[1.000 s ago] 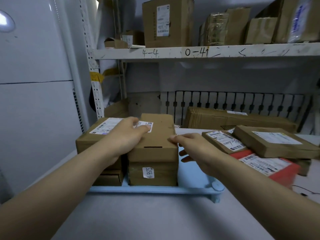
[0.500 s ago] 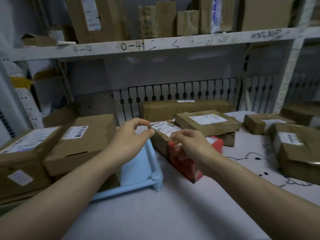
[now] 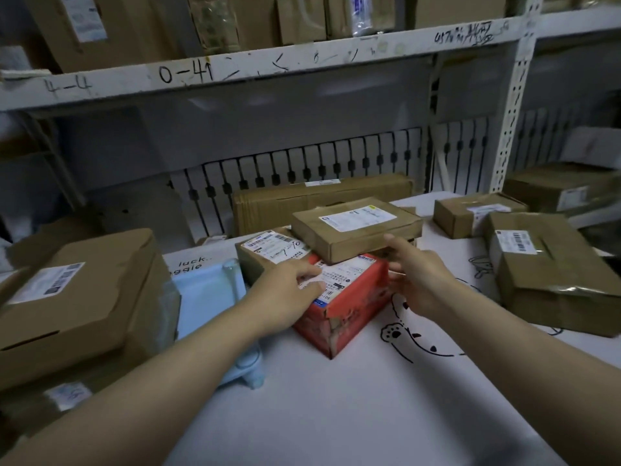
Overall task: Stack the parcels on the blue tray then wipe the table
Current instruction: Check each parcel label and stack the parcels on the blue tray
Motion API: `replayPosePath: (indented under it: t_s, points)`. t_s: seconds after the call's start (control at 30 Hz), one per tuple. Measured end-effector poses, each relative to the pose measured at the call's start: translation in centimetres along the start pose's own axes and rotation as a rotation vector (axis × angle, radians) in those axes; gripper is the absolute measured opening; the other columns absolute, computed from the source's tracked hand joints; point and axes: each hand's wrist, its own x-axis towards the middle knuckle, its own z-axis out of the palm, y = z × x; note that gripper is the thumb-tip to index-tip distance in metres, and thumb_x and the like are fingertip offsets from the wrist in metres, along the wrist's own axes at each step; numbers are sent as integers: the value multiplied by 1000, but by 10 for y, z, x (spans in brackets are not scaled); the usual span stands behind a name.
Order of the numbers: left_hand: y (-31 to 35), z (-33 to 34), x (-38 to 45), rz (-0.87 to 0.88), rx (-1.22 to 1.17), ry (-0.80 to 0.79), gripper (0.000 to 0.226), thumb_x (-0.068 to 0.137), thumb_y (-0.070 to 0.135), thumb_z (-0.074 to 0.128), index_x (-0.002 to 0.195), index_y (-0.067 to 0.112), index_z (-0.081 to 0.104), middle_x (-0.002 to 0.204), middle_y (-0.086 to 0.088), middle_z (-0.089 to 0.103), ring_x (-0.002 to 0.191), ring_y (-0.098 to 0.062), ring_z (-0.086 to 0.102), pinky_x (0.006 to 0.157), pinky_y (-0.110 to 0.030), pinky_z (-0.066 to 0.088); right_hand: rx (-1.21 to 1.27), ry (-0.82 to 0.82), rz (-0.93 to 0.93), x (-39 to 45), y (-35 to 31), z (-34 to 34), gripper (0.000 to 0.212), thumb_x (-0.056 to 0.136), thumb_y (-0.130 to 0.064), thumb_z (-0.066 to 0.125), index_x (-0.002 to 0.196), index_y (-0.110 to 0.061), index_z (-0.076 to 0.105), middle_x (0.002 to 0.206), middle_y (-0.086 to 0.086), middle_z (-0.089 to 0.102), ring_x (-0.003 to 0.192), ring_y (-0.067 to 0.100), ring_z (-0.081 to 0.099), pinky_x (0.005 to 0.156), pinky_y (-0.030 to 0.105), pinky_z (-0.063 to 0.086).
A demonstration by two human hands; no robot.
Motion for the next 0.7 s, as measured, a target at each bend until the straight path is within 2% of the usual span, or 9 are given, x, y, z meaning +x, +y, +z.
replayPosePath:
  t_s: [0.1, 0.17, 0.27, 0.43, 0.5, 0.6, 0.7]
  points:
    - [-5, -1, 3, 19, 105, 9, 37, 94, 39, 62, 129, 25, 65, 137, 9, 60, 124, -9, 53, 102, -22, 39, 10, -34, 66, 14, 1, 2, 49, 90, -53, 63, 120, -15, 64, 95, 8, 73, 77, 23, 62, 62, 32, 44]
    - [-5, -2, 2, 30, 144, 13, 37, 93, 41, 62, 128, 27, 65, 136, 10, 60, 123, -9, 54, 104, -26, 41, 32, -38, 91, 19, -2, 8, 49, 89, -55, 63, 121, -17, 62, 98, 8, 73, 81, 23, 64, 61, 31, 45]
    - [-5, -2, 3, 40, 174, 16, 38, 93, 43, 60, 128, 29, 64, 137, 12, 59, 124, -9, 54, 103, -25, 41, 81, -9, 106, 23, -6, 17, 41, 90, -48, 66, 119, -20, 59, 100, 9, 74, 79, 22, 69, 52, 26, 47]
    - [-6, -1, 3, 41, 168, 25, 39, 93, 45, 59, 129, 30, 64, 141, 13, 56, 127, -9, 52, 105, -27, 40, 112, 38, 84, 23, -12, 23, 32, 89, -34, 68, 116, -19, 59, 84, 3, 66, 67, 14, 63, 51, 25, 42]
    - [-7, 0, 2, 47, 167, 35, 38, 93, 44, 59, 129, 31, 64, 142, 14, 55, 128, -9, 51, 104, -24, 38, 129, 45, 40, 19, -16, 21, 34, 88, -27, 68, 119, -16, 60, 85, 3, 67, 69, 16, 63, 53, 27, 45]
    - [-13, 4, 2, 20, -40, 68, 28, 95, 33, 62, 121, 24, 69, 129, 13, 63, 123, -8, 56, 102, -22, 40, 117, 36, -49, 10, -23, 13, 35, 86, -19, 63, 120, -12, 60, 84, 5, 68, 66, 16, 64, 56, 24, 51]
    - [-14, 5, 1, -108, -451, 259, 15, 96, 20, 59, 101, 19, 73, 107, 1, 73, 109, -16, 65, 98, -30, 47, 95, 10, -98, -5, -32, 4, 29, 88, -19, 58, 114, -6, 62, 75, 7, 67, 55, 17, 61, 50, 26, 50]
